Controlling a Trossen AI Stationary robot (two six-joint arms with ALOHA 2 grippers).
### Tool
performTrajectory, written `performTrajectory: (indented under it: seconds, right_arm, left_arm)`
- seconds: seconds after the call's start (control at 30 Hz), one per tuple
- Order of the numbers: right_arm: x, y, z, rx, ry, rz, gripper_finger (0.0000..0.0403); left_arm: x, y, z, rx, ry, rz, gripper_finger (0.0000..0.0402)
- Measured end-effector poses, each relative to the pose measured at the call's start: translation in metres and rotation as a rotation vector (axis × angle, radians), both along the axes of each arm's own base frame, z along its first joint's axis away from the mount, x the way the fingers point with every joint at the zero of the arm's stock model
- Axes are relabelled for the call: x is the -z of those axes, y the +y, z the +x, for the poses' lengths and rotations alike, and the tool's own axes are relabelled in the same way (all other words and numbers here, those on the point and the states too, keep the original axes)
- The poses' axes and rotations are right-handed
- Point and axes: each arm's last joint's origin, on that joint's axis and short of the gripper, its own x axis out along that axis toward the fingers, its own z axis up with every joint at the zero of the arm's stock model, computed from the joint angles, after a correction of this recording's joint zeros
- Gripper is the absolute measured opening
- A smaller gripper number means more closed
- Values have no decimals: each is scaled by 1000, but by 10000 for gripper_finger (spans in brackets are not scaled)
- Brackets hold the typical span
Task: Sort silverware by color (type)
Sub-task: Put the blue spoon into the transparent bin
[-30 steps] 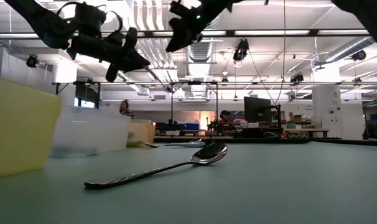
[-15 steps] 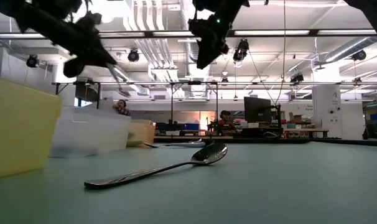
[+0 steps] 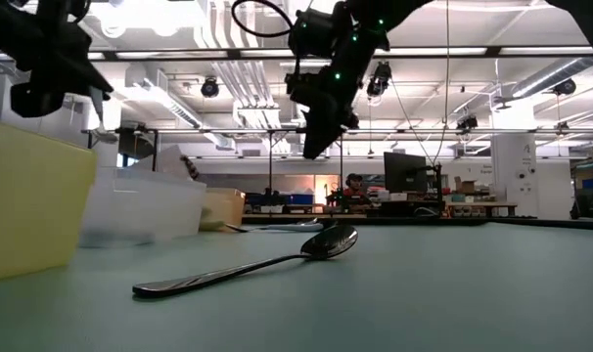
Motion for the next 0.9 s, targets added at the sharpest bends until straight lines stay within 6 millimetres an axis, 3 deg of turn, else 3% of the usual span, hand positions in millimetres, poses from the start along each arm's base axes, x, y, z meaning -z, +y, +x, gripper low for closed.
performTrajectory:
  seconds: [0.23,0.47,0.73,0.9]
  right_arm:
    - [31,21,4,-68,-7,-13,93]
    - [43,23,8,-196,-49,-109,91]
    - [62,25,5,-323,-68,-143,91]
    - [74,23,1,-352,-101,-130,91]
  left_arm:
    - [20,-4,-7,-15,-18,2,23]
    - [52,-1,-2,-55,-10,-79,22]
    - [53,0,4,-9,-105,-39,24]
    - [58,-2,6,93,-75,-89,79]
